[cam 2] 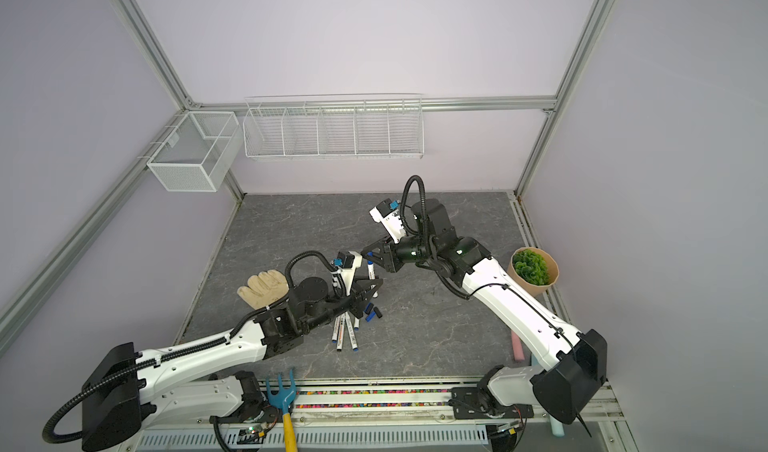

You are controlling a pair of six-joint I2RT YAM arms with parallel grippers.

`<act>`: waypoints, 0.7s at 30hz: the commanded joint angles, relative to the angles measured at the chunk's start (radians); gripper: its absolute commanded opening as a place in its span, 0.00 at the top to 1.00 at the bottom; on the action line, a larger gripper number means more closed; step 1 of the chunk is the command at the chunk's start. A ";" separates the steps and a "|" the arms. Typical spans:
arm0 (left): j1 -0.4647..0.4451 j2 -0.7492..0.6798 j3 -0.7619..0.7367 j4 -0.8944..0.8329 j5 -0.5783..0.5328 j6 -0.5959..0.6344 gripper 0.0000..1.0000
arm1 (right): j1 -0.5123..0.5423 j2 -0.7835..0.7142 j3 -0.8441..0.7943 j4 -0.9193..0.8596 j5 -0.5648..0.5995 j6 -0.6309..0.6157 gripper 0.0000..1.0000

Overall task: Insert the pens into the pen caps
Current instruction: 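Push the cap further down the marker with the right gripper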

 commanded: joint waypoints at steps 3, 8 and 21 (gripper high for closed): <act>-0.005 -0.095 -0.002 0.169 -0.099 -0.055 1.00 | -0.014 0.019 -0.079 -0.008 -0.099 0.045 0.89; -0.003 -0.178 0.007 0.228 -0.245 -0.045 1.00 | -0.021 0.053 -0.123 -0.046 -0.224 0.045 0.90; 0.132 -0.285 0.056 0.124 -0.101 -0.042 1.00 | 0.075 0.145 -0.124 -0.284 -0.338 -0.103 0.90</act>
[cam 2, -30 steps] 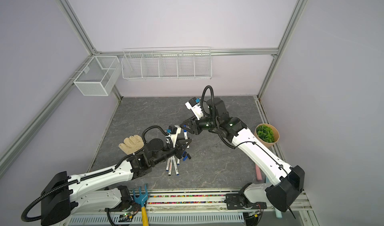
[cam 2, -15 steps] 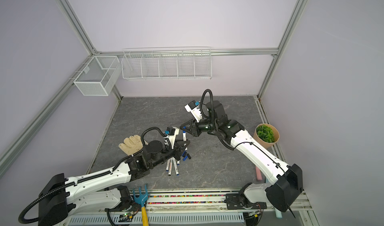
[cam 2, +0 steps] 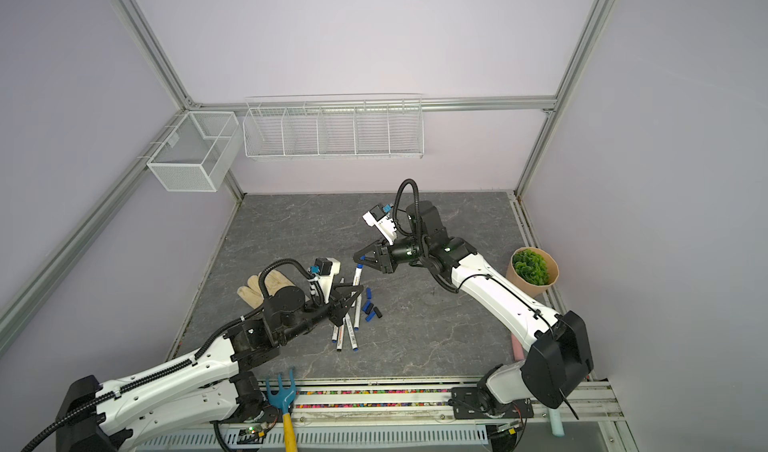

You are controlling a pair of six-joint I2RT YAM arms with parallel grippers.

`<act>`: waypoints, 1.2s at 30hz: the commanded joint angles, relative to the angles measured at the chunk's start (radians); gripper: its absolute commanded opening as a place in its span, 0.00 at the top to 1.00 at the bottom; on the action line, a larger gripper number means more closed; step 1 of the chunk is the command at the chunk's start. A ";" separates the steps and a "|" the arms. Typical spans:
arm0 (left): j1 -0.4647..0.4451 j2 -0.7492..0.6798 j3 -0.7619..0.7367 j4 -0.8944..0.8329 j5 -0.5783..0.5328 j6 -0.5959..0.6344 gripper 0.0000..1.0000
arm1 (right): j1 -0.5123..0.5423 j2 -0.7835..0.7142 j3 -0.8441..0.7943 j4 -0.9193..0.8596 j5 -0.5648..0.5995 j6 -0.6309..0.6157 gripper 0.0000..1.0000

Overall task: Insert the pens into the pen caps
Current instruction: 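Push the cap further down the marker with the right gripper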

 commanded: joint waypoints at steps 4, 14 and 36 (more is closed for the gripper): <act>0.071 0.006 0.197 0.222 -0.107 -0.016 1.00 | 0.088 0.033 -0.059 -0.395 -0.110 -0.081 0.91; 0.070 0.084 0.173 0.442 -0.178 -0.102 1.00 | 0.039 0.015 -0.038 -0.339 -0.047 -0.029 0.90; 0.086 0.051 0.210 0.163 -0.297 -0.122 1.00 | 0.022 -0.011 -0.051 -0.369 0.164 -0.058 0.90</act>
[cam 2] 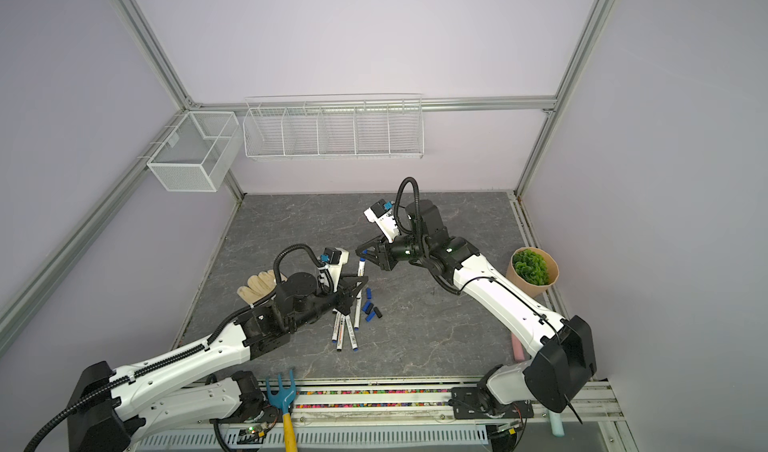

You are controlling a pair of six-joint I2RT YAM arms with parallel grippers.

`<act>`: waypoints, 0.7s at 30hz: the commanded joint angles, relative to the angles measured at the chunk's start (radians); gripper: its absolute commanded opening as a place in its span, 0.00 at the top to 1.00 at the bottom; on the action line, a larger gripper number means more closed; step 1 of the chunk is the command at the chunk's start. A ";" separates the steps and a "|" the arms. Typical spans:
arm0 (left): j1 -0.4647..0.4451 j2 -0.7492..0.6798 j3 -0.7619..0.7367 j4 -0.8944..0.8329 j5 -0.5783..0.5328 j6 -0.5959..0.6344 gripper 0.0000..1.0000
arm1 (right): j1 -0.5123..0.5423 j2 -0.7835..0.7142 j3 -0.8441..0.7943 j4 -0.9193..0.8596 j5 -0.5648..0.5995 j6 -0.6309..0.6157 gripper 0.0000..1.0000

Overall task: Insert the pens into the pen caps
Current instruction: 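Push the cap further down the marker with the right gripper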

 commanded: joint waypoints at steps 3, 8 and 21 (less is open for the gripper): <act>0.071 -0.074 0.069 0.200 -0.282 -0.164 1.00 | 0.018 0.001 -0.094 -0.336 0.019 -0.037 0.90; 0.071 -0.052 0.077 0.196 -0.309 -0.164 1.00 | 0.057 0.033 -0.090 -0.404 0.059 -0.081 0.90; 0.073 0.015 0.095 0.233 -0.286 -0.166 1.00 | 0.023 0.072 -0.037 -0.473 0.003 -0.114 0.89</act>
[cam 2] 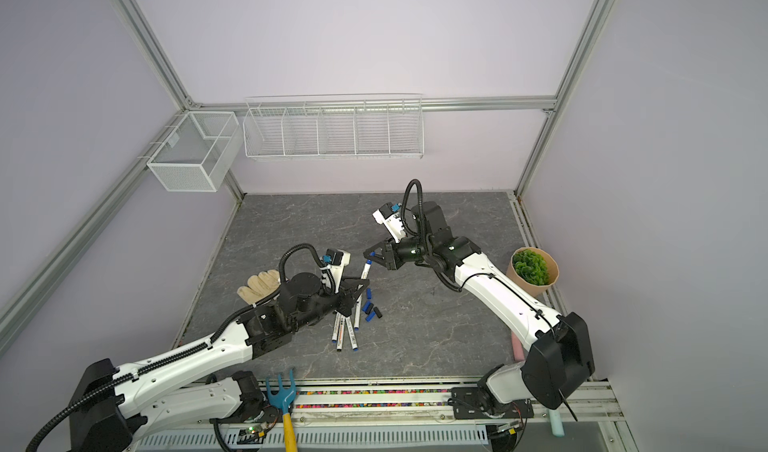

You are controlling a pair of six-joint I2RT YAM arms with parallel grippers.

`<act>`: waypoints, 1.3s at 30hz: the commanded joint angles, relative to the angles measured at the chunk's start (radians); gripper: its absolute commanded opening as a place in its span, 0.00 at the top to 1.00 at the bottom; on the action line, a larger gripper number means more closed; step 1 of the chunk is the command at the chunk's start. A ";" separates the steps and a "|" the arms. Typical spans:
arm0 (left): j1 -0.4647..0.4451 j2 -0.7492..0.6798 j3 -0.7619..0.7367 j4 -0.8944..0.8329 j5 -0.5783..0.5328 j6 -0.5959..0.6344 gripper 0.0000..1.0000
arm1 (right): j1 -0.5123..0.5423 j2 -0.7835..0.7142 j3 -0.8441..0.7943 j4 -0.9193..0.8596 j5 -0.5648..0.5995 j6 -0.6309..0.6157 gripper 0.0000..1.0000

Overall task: Insert the pens into the pen caps
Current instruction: 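Push the cap further down the marker with the right gripper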

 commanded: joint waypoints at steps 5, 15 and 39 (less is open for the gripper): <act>0.078 0.021 0.127 0.255 -0.299 -0.091 1.00 | 0.134 0.044 -0.046 -0.440 0.071 -0.174 0.89; 0.088 0.038 0.125 0.302 -0.265 -0.107 1.00 | 0.000 -0.022 -0.071 -0.293 -0.065 -0.037 0.89; 0.264 0.017 0.127 0.318 -0.013 -0.126 1.00 | -0.024 -0.068 -0.103 -0.247 -0.249 -0.019 0.88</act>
